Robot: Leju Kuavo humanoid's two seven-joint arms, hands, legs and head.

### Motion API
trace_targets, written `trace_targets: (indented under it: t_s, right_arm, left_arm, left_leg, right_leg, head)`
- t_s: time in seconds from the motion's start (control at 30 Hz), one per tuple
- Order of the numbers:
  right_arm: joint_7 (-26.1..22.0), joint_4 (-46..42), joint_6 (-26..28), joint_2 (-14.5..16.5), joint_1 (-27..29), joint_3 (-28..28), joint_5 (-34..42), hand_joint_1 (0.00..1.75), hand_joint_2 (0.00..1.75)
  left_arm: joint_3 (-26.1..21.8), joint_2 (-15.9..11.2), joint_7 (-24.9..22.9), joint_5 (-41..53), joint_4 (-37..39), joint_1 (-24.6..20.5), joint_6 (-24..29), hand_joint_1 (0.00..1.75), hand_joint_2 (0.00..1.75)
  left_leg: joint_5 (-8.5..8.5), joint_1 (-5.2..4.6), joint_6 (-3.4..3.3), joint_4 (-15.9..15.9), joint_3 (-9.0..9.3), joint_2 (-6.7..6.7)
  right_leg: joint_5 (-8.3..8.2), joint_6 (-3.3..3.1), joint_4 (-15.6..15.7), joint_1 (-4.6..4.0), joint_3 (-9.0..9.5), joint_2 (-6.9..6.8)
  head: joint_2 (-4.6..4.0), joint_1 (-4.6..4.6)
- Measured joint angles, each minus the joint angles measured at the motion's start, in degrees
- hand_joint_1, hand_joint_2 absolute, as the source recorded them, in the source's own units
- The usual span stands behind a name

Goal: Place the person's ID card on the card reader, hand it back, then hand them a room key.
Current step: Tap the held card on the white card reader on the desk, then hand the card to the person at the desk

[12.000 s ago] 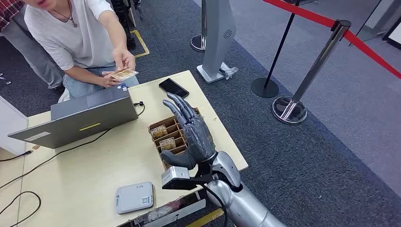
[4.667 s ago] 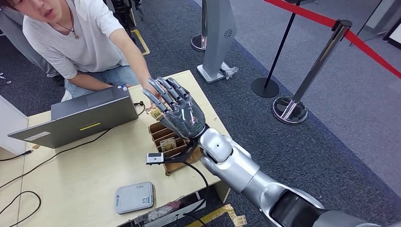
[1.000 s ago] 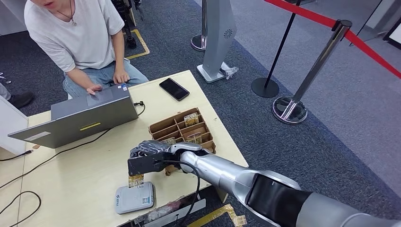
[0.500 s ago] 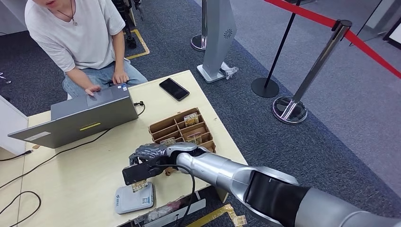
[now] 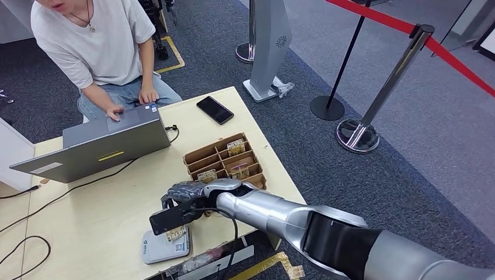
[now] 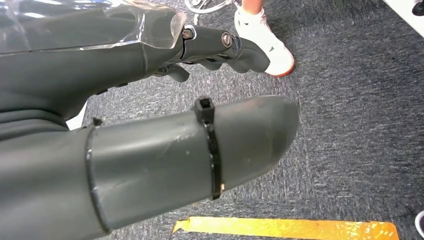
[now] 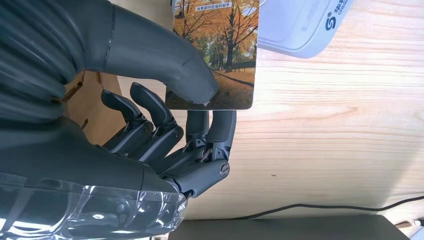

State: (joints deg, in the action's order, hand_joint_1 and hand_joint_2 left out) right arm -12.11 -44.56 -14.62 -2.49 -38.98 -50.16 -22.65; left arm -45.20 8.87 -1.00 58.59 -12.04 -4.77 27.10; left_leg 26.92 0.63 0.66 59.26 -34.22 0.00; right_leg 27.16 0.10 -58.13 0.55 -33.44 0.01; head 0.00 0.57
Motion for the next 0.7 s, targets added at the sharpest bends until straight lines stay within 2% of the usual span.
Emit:
trace_targets:
  t_s: [0.7]
  right_arm:
    - [0.82, 0.12, -0.63, 2.87, 0.0, -1.94, 0.24, 1.75, 1.75]
  left_arm:
    - [0.07, 0.0, -1.06, 0.22, 0.0, -0.62, -0.02, 0.0, 0.0]
  left_leg:
    - [0.0, 0.0, 0.0, 0.0, 0.0, 0.0]
  right_leg:
    - [0.0, 0.0, 0.0, 0.0, 0.0, 0.0]
  head:
    - [0.0, 0.0]
